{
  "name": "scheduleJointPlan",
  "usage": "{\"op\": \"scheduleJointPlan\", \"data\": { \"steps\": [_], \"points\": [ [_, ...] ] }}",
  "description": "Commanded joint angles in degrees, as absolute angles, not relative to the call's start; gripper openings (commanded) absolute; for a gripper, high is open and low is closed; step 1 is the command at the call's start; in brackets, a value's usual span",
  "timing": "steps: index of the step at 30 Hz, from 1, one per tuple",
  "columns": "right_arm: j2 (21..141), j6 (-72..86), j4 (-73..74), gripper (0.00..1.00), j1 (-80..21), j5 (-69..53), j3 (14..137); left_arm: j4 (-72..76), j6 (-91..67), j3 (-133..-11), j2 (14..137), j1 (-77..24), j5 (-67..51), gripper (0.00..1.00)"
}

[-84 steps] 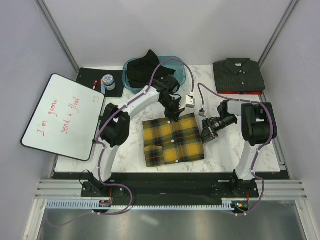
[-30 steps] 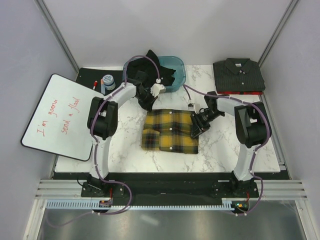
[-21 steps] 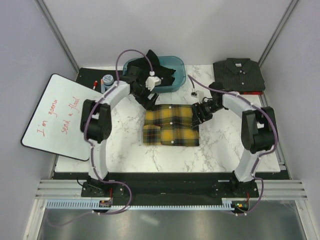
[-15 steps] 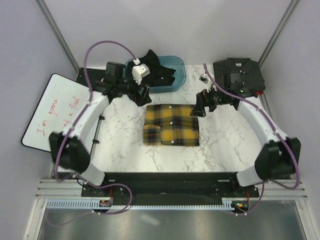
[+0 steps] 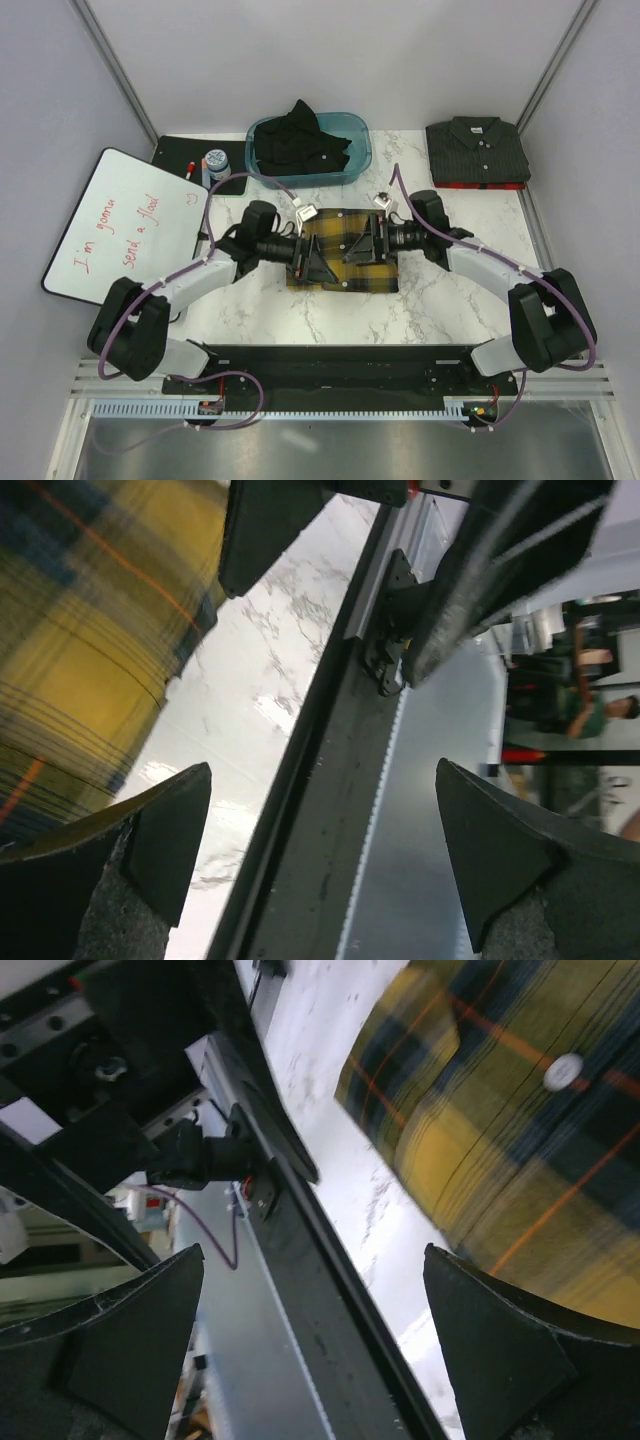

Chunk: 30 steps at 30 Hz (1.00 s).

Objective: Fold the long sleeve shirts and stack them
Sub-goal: Fold the shirt

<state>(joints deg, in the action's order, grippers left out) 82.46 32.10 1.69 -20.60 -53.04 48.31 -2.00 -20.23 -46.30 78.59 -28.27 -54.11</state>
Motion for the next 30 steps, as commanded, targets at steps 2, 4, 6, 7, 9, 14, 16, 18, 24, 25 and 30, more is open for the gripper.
{"op": "scheduleJointPlan", "data": {
  "steps": [2, 4, 6, 7, 9, 14, 16, 18, 24, 25, 30],
  "points": [
    [83.6, 43.1, -13.5, 0.98, -22.3, -54.8, 43.3, 19.7, -41.7, -41.6, 84.1, -29.4, -56.3, 0.99],
    [86.5, 43.8, -15.8, 0.98, -22.4, -54.9, 42.3, 21.3, -42.3, -41.2, 87.9, -29.4, -54.8, 0.99],
    [89.4, 41.7, -15.6, 0.98, -22.3, -55.3, 42.4, 22.5, -42.5, -41.1, 90.9, -29.0, -54.4, 0.99],
    [93.0, 40.4, -14.7, 0.98, -22.1, -55.6, 42.5, 22.4, -42.4, -41.0, 94.2, -28.7, -54.2, 0.99],
    [96.9, 37.4, -14.3, 0.98, -21.4, -57.1, 42.2, 24.1, -42.6, -39.6, 97.1, -26.6, -54.1, 0.99],
    [106.1, 31.0, -9.7, 0.98, -17.0, -58.0, 40.1, 23.5, -39.4, -36.2, 102.7, -21.9, -54.1, 0.99],
    [107.7, 28.3, -6.4, 0.98, -14.7, -58.1, 39.5, 21.8, -38.7, -34.0, 102.7, -21.2, -54.2, 0.99],
    [108.1, 23.5, -0.1, 0.98, -12.2, -58.9, 40.4, 20.7, -38.1, -32.9, 102.0, -20.2, -53.9, 0.99],
    [96.7, 13.0, 16.1, 0.98, -11.2, -63.3, 44.1, 17.3, -33.8, -31.2, 91.8, -18.3, -59.4, 0.99],
    [94.3, 14.0, 16.0, 0.98, -11.4, -63.8, 44.5, 17.2, -33.6, -31.5, 89.5, -18.7, -60.4, 0.99],
    [85.2, 24.1, 5.2, 0.98, -18.6, -63.6, 44.2, 15.6, -35.9, -34.8, 82.4, -24.4, -60.1, 0.99]
  ]
}}
